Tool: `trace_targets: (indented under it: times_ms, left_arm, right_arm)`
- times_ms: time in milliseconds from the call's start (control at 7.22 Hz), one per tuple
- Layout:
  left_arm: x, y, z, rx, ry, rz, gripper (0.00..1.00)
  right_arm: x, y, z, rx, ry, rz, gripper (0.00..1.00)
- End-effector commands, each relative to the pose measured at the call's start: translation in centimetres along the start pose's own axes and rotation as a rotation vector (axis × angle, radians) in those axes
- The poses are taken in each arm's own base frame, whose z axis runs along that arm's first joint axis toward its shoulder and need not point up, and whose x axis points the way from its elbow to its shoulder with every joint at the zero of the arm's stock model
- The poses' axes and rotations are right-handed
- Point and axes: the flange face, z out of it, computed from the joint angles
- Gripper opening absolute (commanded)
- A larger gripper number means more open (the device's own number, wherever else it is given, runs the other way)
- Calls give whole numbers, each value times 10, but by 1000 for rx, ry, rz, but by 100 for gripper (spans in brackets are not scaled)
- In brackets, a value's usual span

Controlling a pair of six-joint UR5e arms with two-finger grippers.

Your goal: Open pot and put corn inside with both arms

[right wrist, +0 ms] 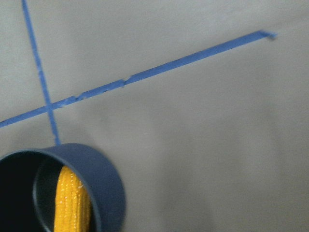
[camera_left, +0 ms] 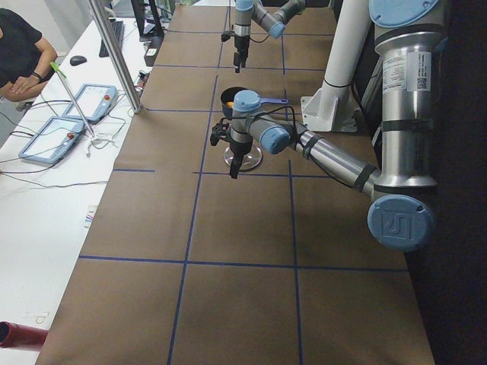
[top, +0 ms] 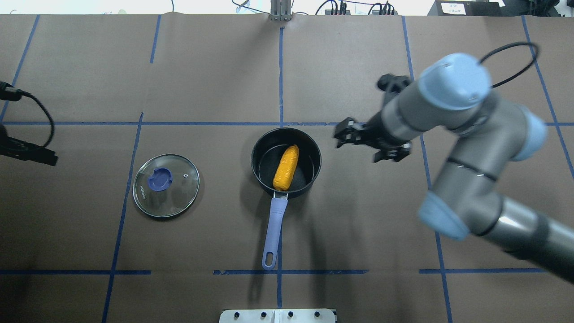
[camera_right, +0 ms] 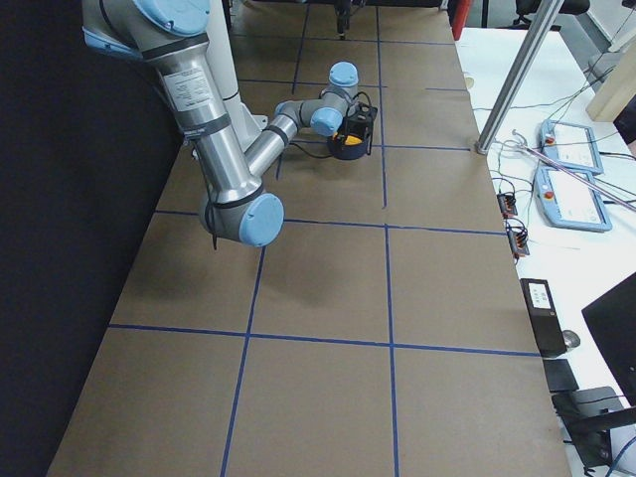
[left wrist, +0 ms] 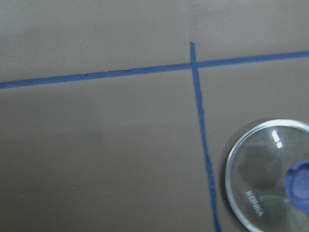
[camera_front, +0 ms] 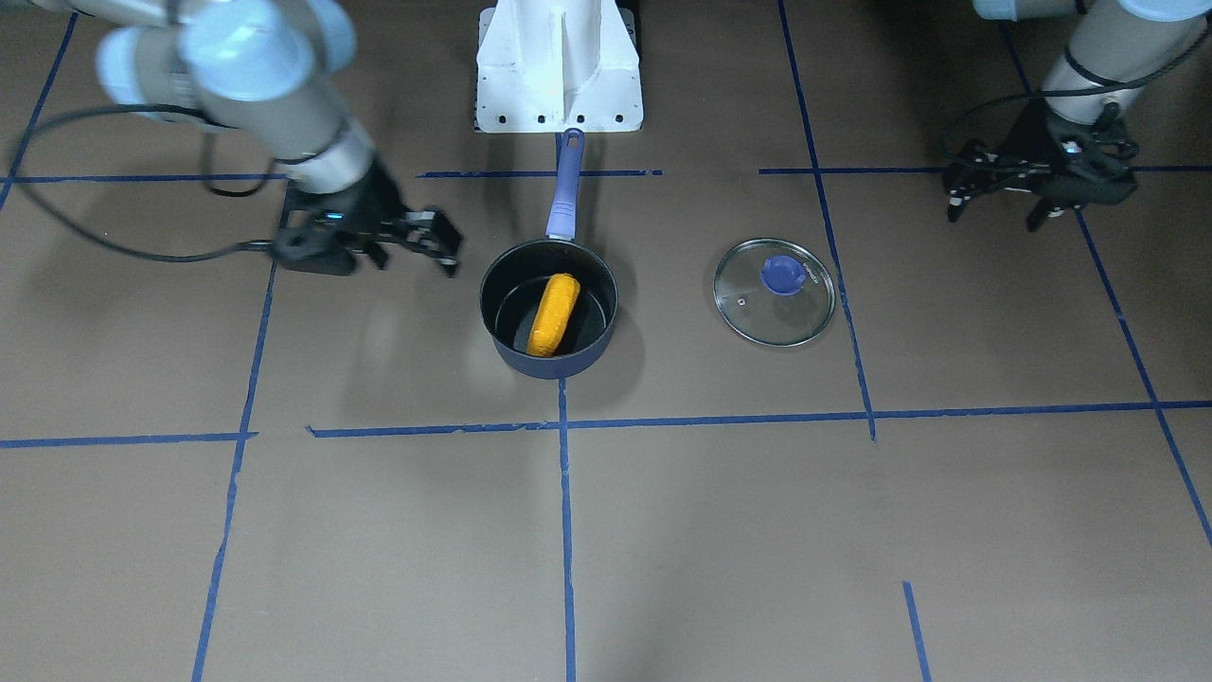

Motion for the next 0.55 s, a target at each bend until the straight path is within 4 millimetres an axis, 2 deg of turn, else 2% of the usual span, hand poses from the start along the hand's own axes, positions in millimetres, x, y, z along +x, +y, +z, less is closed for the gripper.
trace_targets:
  times_ms: [0,138,277,415]
  left_arm:
    - [-101,4,-6,-30,20,86,100]
    - [-149,5,-14,-19,22,88,100]
    - [-188,6,-24,-32,28,67,100]
    - [-213,11,-35,-51,26,74,100]
  right_arm:
    - [177,-44,-63,-28,81,-199,100]
    - [252,-63,-99,-34,75,-240,100]
    - [321,-70,-121,-27,96,-302,100]
    - [374,-75,-135,-22,128,-344,100]
